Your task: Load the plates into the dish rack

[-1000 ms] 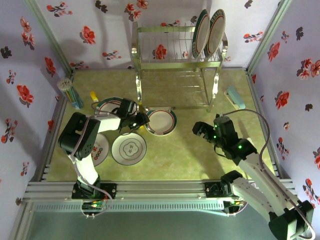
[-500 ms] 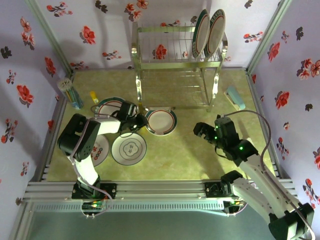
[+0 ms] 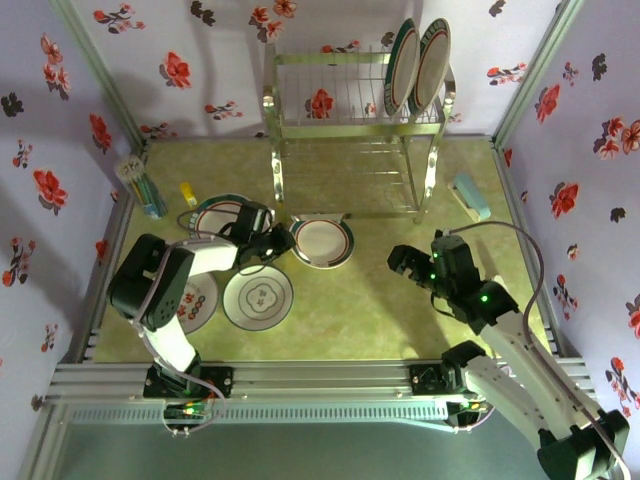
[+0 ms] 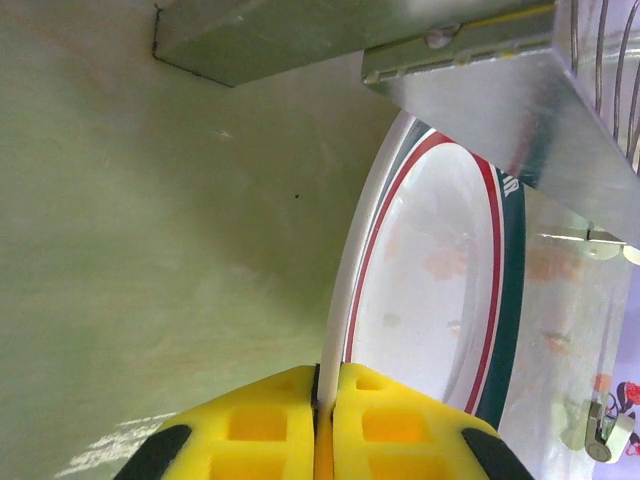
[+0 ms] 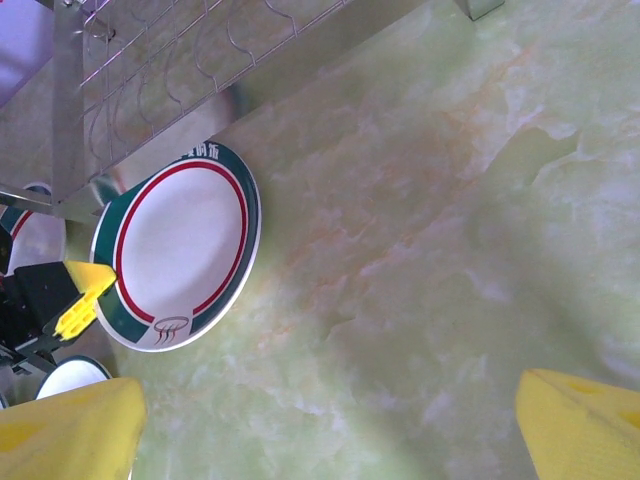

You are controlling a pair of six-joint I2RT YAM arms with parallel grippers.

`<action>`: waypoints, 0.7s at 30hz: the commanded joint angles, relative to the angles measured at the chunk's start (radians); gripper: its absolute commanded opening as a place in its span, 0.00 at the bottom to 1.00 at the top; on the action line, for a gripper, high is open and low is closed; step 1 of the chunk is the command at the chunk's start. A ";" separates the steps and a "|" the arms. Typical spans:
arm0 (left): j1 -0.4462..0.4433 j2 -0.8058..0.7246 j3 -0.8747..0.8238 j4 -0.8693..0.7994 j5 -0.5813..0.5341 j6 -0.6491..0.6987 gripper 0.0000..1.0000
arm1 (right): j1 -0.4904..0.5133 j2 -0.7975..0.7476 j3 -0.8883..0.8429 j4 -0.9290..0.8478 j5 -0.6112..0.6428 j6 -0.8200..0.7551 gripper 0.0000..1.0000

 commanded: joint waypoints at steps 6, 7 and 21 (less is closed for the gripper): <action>-0.021 -0.073 -0.072 -0.043 -0.043 -0.033 0.00 | -0.010 -0.013 -0.010 -0.022 0.016 0.020 0.96; -0.023 -0.084 -0.075 -0.046 -0.041 -0.036 0.00 | -0.011 -0.013 -0.011 -0.020 0.016 0.020 0.96; -0.030 -0.269 -0.058 -0.182 -0.042 -0.007 0.00 | -0.012 0.037 0.018 -0.007 -0.042 0.006 0.96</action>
